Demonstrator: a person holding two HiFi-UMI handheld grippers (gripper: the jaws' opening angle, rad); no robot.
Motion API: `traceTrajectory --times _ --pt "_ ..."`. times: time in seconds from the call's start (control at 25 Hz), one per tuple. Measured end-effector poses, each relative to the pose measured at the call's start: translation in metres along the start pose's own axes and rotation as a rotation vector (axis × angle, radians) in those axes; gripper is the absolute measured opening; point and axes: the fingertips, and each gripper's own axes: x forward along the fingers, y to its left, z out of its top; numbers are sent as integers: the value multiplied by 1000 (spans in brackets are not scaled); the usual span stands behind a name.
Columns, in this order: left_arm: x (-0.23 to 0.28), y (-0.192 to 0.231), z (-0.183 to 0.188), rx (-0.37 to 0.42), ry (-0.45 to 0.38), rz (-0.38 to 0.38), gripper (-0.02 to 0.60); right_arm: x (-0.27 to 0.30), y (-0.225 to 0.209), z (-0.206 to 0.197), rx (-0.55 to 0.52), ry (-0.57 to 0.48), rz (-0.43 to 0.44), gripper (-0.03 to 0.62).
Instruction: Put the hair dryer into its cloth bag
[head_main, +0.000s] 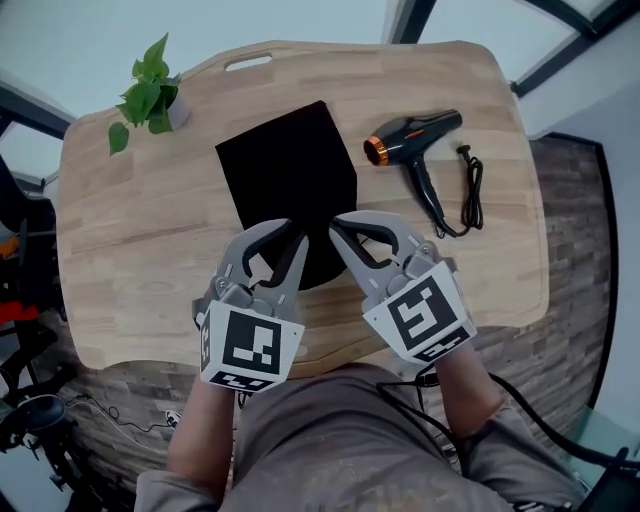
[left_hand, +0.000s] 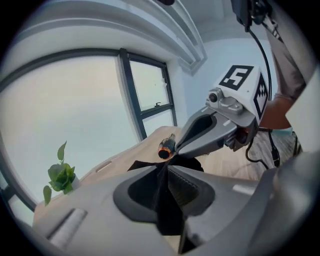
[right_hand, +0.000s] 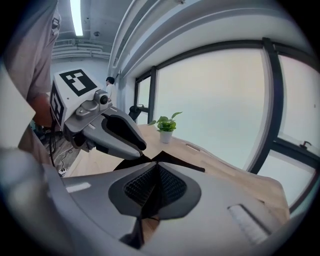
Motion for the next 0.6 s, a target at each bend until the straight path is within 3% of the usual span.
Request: traceTrajectory --times 0.12,0.24,0.36,0.6 --pt "6 -7 7 9 11 -6 16 -7 -3 -4 20 -15 -13 35" --pt "11 -15 9 18 28 -5 9 -16 -14 -8 43 -26 -54 51" --pt "14 -15 9 13 41 0 9 -27 -23 -18 74 -20 -72 124" --pt "14 -8 15 -3 31 8 9 -26 -5 -36 65 28 -42 138"
